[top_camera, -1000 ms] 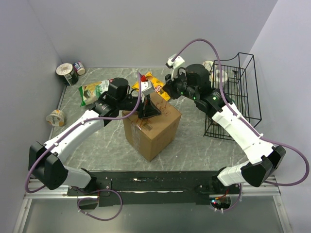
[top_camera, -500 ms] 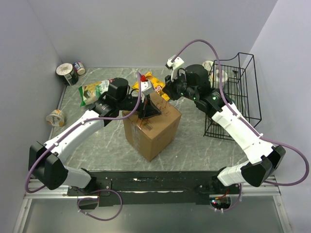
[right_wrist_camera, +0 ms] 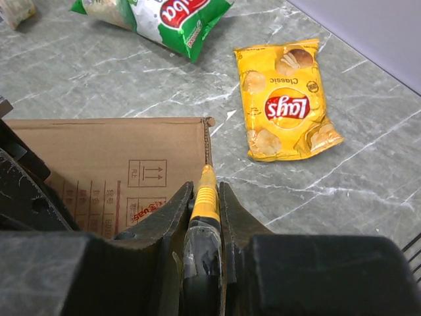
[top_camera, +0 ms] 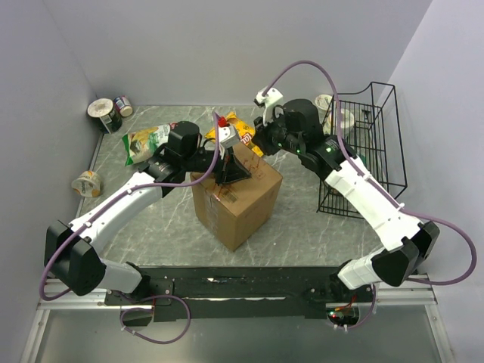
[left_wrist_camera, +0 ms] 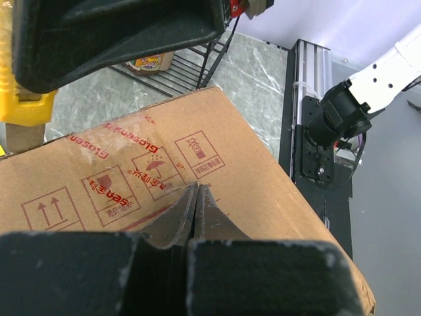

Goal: Unpack the express box

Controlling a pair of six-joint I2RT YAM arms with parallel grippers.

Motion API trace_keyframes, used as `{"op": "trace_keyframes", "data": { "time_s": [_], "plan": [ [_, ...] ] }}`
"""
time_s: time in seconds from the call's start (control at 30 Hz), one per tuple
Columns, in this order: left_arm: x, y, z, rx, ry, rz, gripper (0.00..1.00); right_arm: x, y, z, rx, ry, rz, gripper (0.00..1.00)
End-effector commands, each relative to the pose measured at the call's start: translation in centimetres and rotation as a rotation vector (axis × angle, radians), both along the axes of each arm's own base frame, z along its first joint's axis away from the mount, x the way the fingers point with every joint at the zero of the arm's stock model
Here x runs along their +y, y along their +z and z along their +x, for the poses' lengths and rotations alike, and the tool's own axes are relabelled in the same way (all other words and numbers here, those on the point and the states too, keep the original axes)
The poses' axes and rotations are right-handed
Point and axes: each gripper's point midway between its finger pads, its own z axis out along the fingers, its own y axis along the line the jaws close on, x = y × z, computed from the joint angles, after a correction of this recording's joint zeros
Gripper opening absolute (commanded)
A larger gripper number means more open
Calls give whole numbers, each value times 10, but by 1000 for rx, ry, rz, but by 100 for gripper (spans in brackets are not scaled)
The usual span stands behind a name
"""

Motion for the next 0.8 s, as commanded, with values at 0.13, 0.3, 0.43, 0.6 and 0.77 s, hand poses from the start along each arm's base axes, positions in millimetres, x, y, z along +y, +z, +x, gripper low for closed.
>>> {"op": "trace_keyframes", "data": {
  "time_s": [0.13,0.3,0.43,0.6,0.77],
  "plan": [
    [4,-38,-7,137,23,75,1,2,-2,-1,15,-8,-53,0],
    [9,-47,0,136,76,110,1,-4,3,-12,56,-3,-76,0],
    [13,-56,3,148,121,128,1,-12,0,-21,89,2,-114,0],
    [20,-76,11,179,209,171,1,-23,-8,-31,138,-38,-132,0],
    [18,-81,8,197,214,164,1,-18,-13,-35,134,-28,-144,0]
  ]
}}
